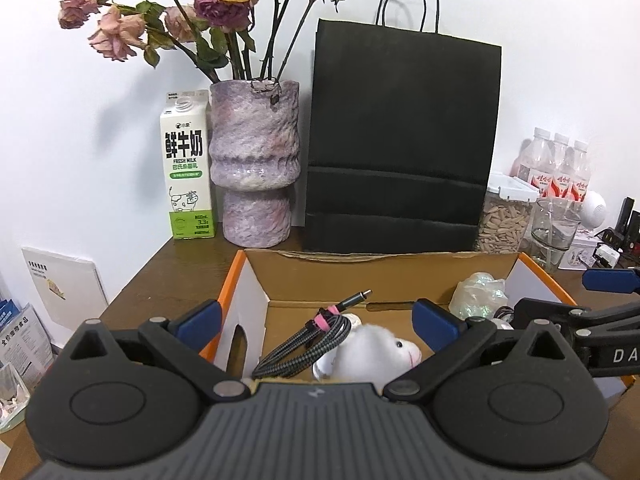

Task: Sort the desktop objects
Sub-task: 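Open both grippers to drop both cables into the box, then move both tools back to the table, left toward the white cap, right toward the purple pouch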

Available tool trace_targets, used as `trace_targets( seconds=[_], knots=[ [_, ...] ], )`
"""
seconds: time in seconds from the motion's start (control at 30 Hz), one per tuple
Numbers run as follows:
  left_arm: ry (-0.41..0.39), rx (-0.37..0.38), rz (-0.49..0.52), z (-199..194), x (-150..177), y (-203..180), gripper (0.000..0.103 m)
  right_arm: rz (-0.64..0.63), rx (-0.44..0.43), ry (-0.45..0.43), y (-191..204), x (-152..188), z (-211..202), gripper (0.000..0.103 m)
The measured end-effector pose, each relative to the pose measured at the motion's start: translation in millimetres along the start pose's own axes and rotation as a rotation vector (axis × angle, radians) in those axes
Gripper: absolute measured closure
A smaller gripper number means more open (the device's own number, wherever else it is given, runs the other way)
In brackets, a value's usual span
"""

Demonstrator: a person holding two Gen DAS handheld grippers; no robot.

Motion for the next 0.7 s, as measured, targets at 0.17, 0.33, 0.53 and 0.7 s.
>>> trace_targets(
  seconds=[0.17, 0.33, 0.53, 0.7],
  knots=[
    [0.001, 0.005, -0.01, -12.9, 5.6, 0.5, 0.0, -0.009, -0.004, -0.011, 5.4, 2.8, -16.5, 0.0],
    [-0.038, -0.005, -0.012, -33.6, 9.6, 2.2, 0.0, -0.021, 0.002, -0.027, 11.2, 7.9, -35.5, 0.0],
    [-0.051, -0.01, -0.018, -57.2, 20.8, 5.8, 0.0, -0.033, 0.01, -0.049, 15.3, 18.6, -62.8, 0.0],
    [-0.033, -0.005, -0.011, -75.0, 35.9, 8.3, 0.0, -0.051, 0.01, -0.032, 21.0, 32.9, -80.9, 0.0]
  ],
)
Point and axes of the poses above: each gripper's, at about its wrist camera, not at the fingertips, and z roughly the way its jaws point, y to its left, x to its underside, the point moved 4 cm from there along z, roughly the way its jaws point, and after that the axes turned 12 degrees about -y, right-handed, at the moved point
